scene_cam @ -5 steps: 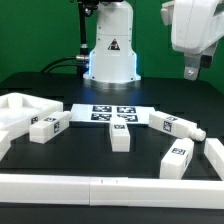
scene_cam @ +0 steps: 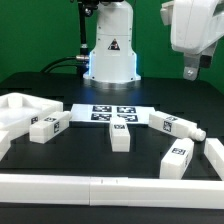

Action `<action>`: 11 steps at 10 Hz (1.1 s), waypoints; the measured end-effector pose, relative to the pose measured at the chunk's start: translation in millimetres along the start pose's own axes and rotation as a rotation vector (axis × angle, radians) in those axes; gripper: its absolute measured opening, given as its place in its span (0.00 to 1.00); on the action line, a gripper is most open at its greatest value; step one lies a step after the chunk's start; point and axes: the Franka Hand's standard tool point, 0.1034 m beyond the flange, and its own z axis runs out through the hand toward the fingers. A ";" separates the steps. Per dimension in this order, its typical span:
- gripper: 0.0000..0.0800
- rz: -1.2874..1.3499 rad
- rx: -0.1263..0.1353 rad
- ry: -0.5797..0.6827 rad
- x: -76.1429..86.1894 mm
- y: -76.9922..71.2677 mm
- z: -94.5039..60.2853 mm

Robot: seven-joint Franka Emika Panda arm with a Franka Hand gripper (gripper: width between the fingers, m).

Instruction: Assemble desk

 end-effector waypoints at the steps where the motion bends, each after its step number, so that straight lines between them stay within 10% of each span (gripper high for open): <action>1: 0.81 -0.013 -0.020 0.007 -2.3 3.9 2.2; 5: 0.81 0.123 -0.009 0.037 -21.2 20.9 35.9; 9: 0.81 0.148 -0.010 0.040 -20.1 21.9 34.6; 11: 0.81 0.442 0.038 0.070 -21.4 27.5 37.0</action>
Offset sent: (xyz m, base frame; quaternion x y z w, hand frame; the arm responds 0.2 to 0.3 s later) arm 0.0113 -0.0209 -0.0411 -0.0041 0.0615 0.1382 0.9885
